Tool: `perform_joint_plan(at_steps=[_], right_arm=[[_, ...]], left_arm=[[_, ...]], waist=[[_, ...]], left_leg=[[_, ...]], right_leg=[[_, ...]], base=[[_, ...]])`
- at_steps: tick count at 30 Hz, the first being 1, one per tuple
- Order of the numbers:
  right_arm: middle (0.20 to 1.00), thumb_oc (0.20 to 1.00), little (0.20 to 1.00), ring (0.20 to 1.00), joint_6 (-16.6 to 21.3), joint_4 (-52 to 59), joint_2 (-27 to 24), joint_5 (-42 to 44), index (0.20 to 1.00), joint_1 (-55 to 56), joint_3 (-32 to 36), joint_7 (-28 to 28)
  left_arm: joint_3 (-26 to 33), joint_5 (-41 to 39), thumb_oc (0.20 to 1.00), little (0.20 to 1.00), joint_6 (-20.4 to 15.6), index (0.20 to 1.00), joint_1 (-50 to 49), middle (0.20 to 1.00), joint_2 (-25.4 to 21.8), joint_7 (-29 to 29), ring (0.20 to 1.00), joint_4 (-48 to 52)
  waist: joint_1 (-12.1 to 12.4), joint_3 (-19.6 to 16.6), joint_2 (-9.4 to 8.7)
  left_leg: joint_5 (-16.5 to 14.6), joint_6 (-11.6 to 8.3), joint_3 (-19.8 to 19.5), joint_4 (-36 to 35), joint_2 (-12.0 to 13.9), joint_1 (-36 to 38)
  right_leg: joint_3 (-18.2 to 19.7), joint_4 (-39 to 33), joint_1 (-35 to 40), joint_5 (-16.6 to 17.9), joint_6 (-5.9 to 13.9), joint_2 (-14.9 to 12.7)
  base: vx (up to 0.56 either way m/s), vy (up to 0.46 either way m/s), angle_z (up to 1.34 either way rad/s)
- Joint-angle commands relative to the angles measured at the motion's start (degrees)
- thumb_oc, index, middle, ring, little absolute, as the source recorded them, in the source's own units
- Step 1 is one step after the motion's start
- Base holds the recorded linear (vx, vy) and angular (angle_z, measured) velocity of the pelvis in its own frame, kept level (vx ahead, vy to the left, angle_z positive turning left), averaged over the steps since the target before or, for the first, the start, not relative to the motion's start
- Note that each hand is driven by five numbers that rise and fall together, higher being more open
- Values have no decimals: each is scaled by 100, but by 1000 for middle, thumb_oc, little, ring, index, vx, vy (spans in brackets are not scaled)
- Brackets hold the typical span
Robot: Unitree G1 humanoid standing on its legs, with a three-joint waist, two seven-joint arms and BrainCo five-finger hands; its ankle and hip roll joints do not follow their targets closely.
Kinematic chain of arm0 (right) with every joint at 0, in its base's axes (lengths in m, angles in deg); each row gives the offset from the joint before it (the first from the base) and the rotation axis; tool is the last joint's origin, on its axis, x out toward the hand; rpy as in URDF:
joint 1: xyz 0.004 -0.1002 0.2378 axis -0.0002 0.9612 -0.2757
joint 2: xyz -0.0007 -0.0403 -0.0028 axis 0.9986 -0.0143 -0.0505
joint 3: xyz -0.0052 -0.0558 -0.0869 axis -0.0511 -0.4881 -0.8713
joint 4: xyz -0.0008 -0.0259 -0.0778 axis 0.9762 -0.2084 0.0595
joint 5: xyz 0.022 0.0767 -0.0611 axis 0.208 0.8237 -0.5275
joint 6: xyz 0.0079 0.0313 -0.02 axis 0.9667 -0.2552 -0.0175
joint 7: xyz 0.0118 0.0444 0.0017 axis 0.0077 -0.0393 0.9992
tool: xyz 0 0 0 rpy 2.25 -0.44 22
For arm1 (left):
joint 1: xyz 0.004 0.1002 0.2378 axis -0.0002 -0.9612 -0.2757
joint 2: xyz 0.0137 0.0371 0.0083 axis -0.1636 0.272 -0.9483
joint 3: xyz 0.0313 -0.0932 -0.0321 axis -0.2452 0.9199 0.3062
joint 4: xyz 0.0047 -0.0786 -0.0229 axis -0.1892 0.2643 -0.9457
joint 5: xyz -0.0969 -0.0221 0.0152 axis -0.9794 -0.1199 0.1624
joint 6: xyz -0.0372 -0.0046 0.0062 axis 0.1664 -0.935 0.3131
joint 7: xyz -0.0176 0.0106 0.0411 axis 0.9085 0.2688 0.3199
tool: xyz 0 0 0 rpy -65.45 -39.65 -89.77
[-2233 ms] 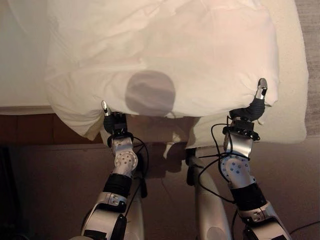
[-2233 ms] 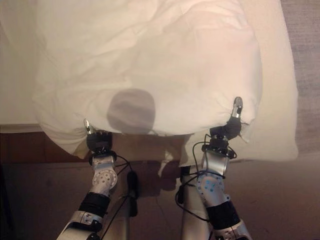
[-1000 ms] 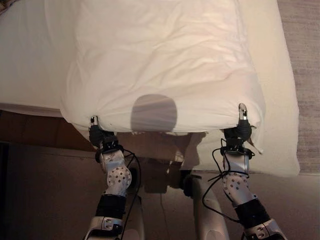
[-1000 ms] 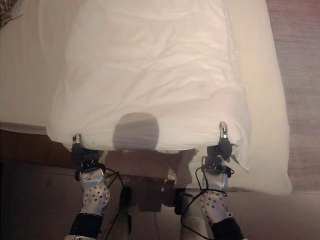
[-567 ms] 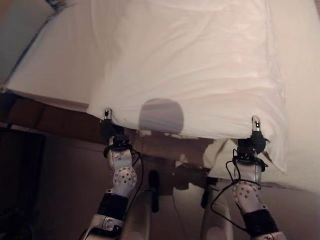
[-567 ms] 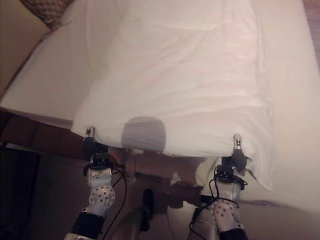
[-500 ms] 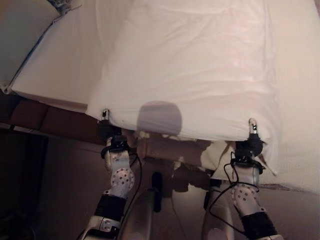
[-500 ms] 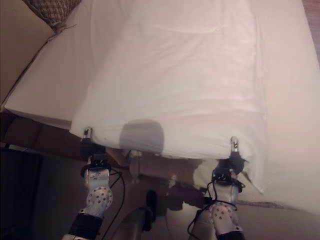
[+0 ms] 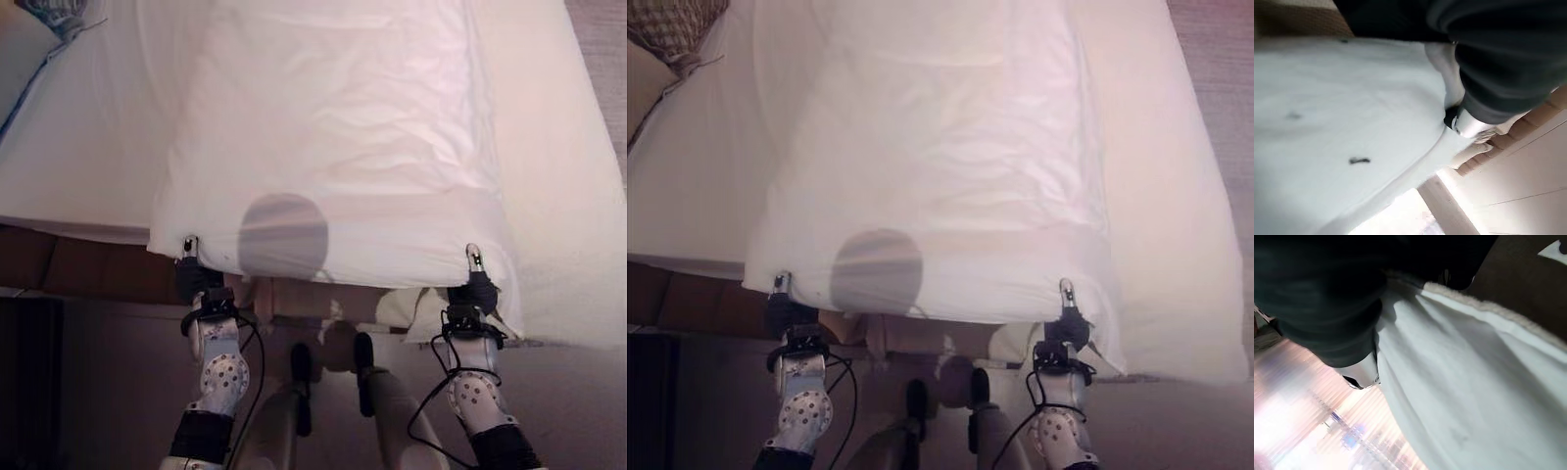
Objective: Make the bed
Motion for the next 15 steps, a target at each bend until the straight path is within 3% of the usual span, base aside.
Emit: perform_joint_plan(at_steps=[1, 2, 3, 4, 7, 9, 12, 14, 15], right_arm=[[200, 200, 200, 200, 440, 371, -395, -120, 200, 217, 474, -32], [200, 200, 200, 200, 393, 385, -412, -162, 200, 150, 407, -23], [200, 200, 200, 200, 380, 382, -440, -190, 200, 99, 374, -28], [200, 200, 200, 200, 395, 337, -437, -225, 200, 31, 331, -42], [200, 200, 200, 200, 517, 216, -373, -132, 200, -82, 330, -92], [200, 200, 200, 200, 576, 188, -326, -53, 200, -130, 351, -124], [200, 200, 200, 200, 484, 233, -291, -131, 200, -146, 223, -129], [200, 200, 200, 200, 476, 324, -251, -305, 200, -96, 271, -231], [200, 200, 200, 200, 435, 356, -235, -304, 200, -96, 290, -223]], left_arm=[[676, 124, 200, 200, -500, 200, -240, 200, -187, -274, 200, 664], [768, 112, 200, 200, -509, 200, -319, 200, -149, -204, 200, 712], [804, 142, 200, 200, -524, 200, -344, 200, -175, -180, 200, 776], [850, 166, 200, 200, -583, 200, -326, 200, -189, -137, 200, 810], [917, 258, 200, 200, -677, 200, -299, 200, -267, -81, 200, 827], [853, 257, 200, 200, -670, 200, -260, 200, -324, -93, 200, 826], [748, 225, 200, 200, -672, 200, -240, 200, -479, -241, 200, 755], [486, 252, 200, 200, -598, 200, -19, 200, -599, -279, 200, 650], [468, 209, 200, 200, -580, 200, 12, 200, -642, -323, 200, 659]], waist=[[27, -412, 110], [49, -407, 65], [88, -415, 35], [163, -460, -30], [252, -518, 21], [281, -593, 55], [320, -582, 21], [245, -475, -76], [223, -489, -86]], left_leg=[[39, -191, 164, 770, -34, -345], [-176, 52, -15, 504, 306, -299], [-210, 123, -234, 318, 454, -298], [-46, 144, -703, 12, 626, -327], [614, 4, -1551, -1053, 1190, -144], [926, -134, -1666, -1769, 1504, 48], [495, -91, -1649, -1488, 1212, 44], [-21, -13, -1341, -580, 638, -316], [-204, 96, -1321, -269, 441, -442]], right_leg=[[-140, -667, 189, 338, 223, 329], [-26, -543, 71, 300, 261, 200], [68, -462, -30, 280, 290, 116], [207, -342, -173, 272, 310, 57], [431, -51, -355, 143, 375, 38], [492, -42, -362, 103, 529, -113], [645, -361, -283, 476, 822, -446], [618, -1114, 111, 1081, 1086, -1085], [617, -1173, 112, 1280, 1061, -1212]], base=[[-20, 48, 4], [-12, 100, 18], [-9, 166, 15], [28, 179, -7], [62, 284, -36], [79, 449, -36], [34, 546, -23], [35, 623, 15], [75, 637, 54]])
